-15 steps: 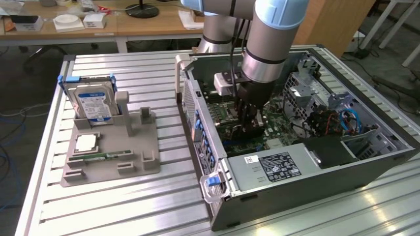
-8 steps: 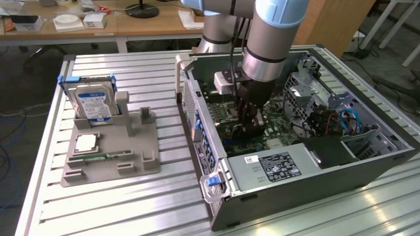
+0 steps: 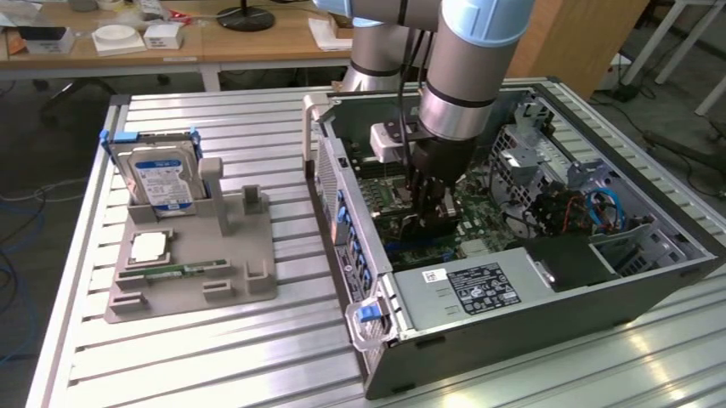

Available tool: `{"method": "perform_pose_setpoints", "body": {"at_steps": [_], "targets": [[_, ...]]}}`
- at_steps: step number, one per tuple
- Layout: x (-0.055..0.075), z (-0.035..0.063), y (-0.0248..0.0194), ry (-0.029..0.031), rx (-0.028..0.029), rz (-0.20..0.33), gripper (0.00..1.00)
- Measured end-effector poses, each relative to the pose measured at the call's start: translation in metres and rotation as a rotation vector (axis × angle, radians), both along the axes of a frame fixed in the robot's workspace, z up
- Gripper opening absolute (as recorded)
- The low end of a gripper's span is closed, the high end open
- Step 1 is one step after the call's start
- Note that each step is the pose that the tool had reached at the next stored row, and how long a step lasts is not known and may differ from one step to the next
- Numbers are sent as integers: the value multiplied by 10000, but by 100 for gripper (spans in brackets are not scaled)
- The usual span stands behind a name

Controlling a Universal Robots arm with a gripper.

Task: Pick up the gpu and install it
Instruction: 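Insert the gpu into the slot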

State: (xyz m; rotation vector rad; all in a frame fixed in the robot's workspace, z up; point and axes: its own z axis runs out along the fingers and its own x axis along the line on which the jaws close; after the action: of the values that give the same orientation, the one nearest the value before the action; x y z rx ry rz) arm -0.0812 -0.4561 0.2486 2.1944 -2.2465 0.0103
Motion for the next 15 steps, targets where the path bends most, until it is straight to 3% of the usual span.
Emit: {"method": "perform_pose_setpoints", "body": {"at_steps": [5,10,15], "targets": [[0,0,0,-27,-1,0,27],[-3,0,0,-109,0,0,27],[-14,0,0,-116,-1,0,27]]}}
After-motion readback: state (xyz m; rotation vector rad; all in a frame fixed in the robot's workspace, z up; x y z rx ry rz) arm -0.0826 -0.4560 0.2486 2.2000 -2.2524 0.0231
